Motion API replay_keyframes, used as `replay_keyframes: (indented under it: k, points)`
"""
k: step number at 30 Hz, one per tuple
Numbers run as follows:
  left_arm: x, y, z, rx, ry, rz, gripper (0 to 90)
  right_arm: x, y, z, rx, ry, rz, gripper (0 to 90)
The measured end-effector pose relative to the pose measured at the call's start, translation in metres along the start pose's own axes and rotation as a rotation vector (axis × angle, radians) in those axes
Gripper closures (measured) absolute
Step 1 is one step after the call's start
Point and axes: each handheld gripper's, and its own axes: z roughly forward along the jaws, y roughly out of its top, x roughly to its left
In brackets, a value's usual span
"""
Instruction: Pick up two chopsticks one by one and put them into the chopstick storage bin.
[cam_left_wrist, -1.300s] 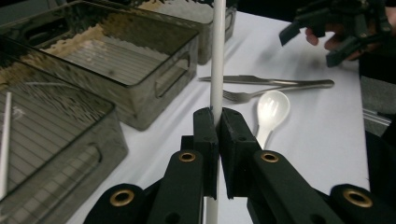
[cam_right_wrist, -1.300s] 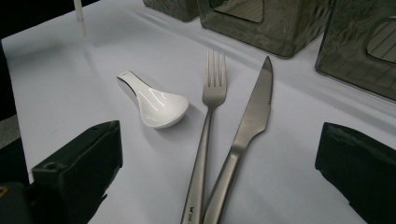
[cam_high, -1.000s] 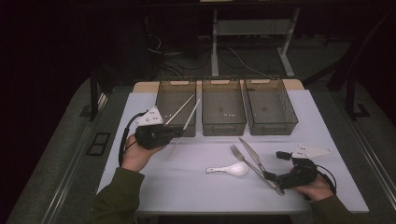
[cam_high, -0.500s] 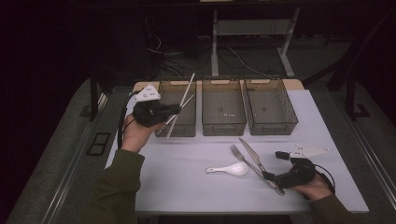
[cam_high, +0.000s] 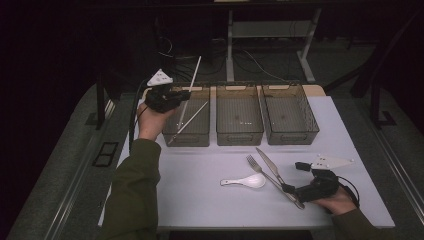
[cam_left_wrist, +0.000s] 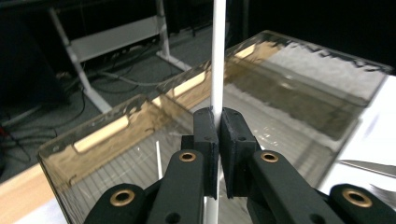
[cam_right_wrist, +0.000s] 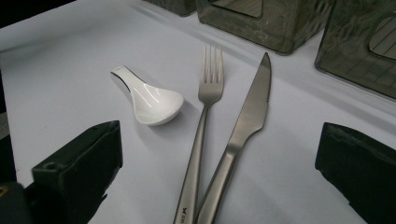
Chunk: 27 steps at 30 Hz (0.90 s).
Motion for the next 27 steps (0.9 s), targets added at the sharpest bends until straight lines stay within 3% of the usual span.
replay_keyframes:
  k: [3,10,14,18,21,27]
  points:
    - [0.005,-0.007,0.014,0.053,0.011,-0.015,85.0,0.0,0.0,-0.001,-0.002,0.002,-0.001,0.8]
    - [0.009,-0.021,0.031,0.184,0.03,0.002,85.0,0.0,0.0,-0.001,-0.005,0.003,0.003,0.8]
    - [0.013,-0.032,0.035,0.238,0.034,-0.026,85.0,0.0,0.0,-0.002,-0.006,0.001,0.003,0.8]
    - [0.015,-0.041,0.04,0.268,0.028,-0.047,84.9,0.0,0.0,-0.002,-0.005,0.002,0.002,0.8]
    - [0.016,-0.044,0.043,0.303,0.026,-0.037,84.7,0.0,0.0,-0.002,-0.005,0.001,0.004,0.8]
    - [0.015,-0.046,0.052,0.341,0.057,-0.036,84.2,0.0,0.0,-0.002,-0.005,0.001,0.004,0.8]
